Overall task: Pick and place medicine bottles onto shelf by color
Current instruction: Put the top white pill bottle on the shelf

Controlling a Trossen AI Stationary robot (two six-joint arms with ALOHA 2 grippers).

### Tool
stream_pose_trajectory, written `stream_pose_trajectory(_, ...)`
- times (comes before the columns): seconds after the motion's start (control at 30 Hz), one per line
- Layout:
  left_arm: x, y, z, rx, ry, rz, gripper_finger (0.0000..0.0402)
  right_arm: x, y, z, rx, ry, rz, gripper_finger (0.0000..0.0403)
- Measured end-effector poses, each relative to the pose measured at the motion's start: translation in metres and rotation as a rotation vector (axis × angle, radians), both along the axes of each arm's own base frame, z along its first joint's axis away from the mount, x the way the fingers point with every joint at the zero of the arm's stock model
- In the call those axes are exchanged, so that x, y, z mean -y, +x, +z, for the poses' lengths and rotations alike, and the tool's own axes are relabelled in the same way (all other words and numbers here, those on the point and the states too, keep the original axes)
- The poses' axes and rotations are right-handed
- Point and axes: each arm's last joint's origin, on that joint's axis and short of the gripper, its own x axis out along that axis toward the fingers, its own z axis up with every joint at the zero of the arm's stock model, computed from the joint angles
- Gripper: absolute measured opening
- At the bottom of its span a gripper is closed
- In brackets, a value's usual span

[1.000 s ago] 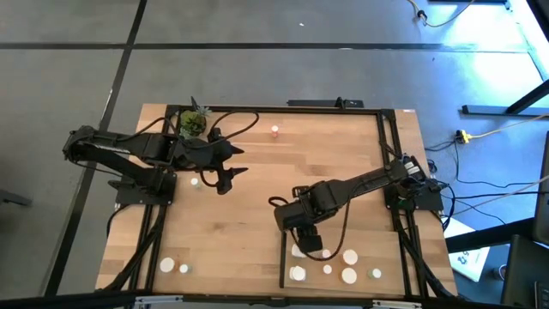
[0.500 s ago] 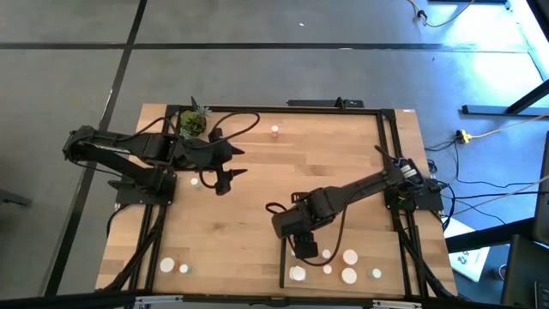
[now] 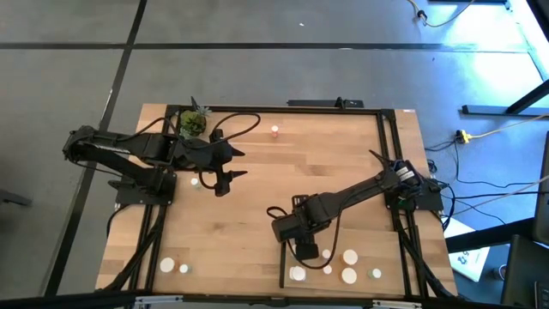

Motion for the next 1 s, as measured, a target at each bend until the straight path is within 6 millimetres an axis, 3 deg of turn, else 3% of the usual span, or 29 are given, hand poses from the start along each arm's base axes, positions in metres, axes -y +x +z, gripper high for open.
stream_pose_trajectory(0.73, 0.0000, 0.0000, 0.0000, 0.000, 0.000, 0.000, 0.0255, -0.0001, -0.0009, -0.0062, -0.011, 0.016, 0.009, 0.0185)
stream_pose_trajectory(1.0, 0.0001, 0.0000, 0.0000, 0.000, 0.000, 0.000, 0.0255, -0.0001, -0.0010, -0.0060, -0.011, 0.017, 0.011, 0.0221)
